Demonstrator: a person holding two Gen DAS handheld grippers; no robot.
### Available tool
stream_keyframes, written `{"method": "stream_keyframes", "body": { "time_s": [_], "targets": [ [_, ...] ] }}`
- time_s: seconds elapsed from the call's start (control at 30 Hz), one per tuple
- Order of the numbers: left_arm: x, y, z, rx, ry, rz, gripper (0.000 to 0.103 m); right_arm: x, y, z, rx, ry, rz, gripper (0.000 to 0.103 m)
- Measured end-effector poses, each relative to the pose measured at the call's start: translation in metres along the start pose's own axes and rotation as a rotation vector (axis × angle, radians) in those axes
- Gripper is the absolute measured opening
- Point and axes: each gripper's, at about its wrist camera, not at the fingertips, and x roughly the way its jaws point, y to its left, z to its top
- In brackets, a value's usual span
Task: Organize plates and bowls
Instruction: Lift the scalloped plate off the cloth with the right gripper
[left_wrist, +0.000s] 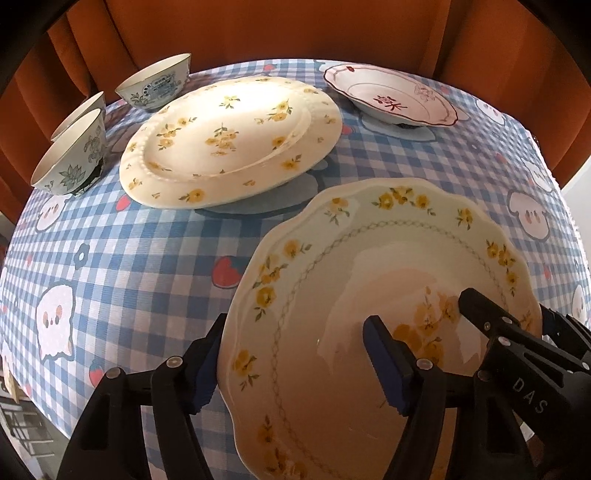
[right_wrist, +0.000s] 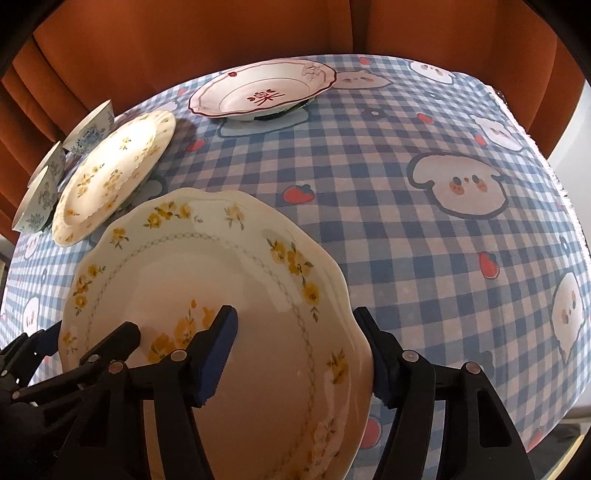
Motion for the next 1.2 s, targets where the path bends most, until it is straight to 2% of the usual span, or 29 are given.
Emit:
{"method": "stream_keyframes", "body": {
  "time_s": [0.4,0.63,0.93,1.2],
  "targets": [
    [-0.006,0.004,0.003,0.006,0.029,-0.03,0.072,-0.002,0.003,0.003,0.011,0.032,-0.039,0.068],
    [-0.018,0.014,0.002,0.025,-0.003,-0.045,0.072,-0.015,0.01,-0.001,0.018,0.032,-0.06,0.068],
    [-0.039,0.056,0.005,0.038,-0.06,-0.086,0.072,-0.035,0.045,-0.003,0.039,-0.025,-0.074,0.068],
    [-0.055,0.108,0.008,0.055,-0.092,-0.091,0.072,-0.049,0.101,-0.006,0.053,-0.064,-0.071,0.068]
  ]
}}
